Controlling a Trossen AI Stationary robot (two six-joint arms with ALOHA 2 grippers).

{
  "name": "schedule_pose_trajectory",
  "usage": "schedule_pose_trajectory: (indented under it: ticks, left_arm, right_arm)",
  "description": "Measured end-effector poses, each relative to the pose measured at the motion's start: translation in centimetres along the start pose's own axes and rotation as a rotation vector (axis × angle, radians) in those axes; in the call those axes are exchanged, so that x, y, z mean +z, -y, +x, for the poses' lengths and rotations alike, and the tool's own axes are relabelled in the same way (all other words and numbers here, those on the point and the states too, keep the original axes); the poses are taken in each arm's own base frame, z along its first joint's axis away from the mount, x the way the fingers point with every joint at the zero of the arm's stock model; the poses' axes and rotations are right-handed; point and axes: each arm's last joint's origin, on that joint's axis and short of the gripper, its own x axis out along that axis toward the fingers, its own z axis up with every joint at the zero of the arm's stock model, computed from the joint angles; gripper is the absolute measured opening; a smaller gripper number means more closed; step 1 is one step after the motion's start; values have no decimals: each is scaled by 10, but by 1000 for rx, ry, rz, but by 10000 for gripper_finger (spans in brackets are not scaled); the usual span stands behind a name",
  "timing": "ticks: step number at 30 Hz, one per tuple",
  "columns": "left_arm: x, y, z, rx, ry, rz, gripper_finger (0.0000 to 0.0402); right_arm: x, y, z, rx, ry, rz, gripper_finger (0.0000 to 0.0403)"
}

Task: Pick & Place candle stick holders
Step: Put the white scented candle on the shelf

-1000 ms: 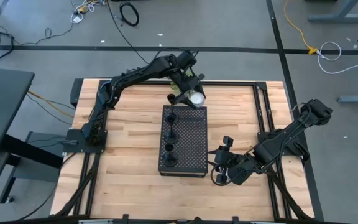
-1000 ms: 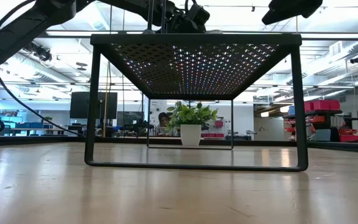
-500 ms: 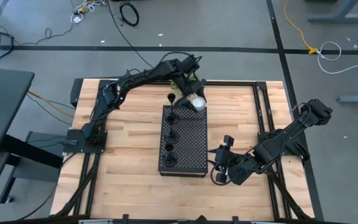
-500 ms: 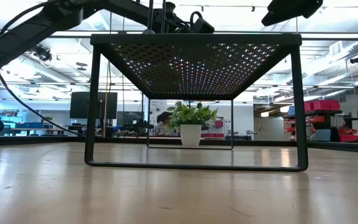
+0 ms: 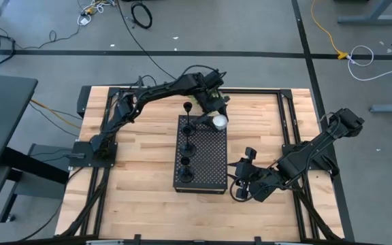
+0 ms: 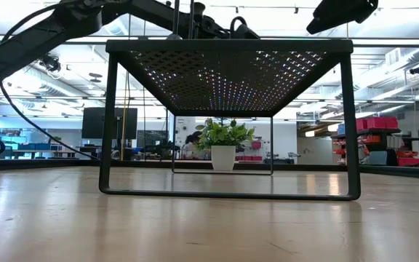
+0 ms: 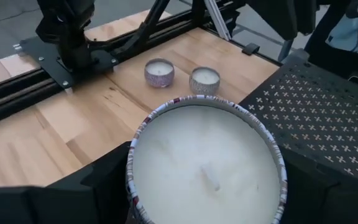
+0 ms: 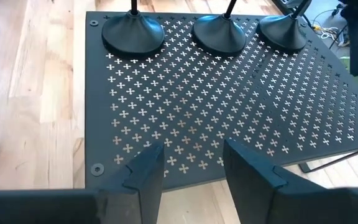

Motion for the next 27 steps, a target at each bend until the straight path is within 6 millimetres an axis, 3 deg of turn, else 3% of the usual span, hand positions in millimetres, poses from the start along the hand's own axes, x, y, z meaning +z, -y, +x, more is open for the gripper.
schedule_pose_trajectory:
  ticks: [20,27]
  left_arm:
    - [-24,-4,20,-16,-79,-96,294]
    - [-25,-3,20,-8,-100,-141,300]
  right_arm:
    - [0,0,0,8,-4,-2,164]
    - [0,0,0,8,-3,-3,164]
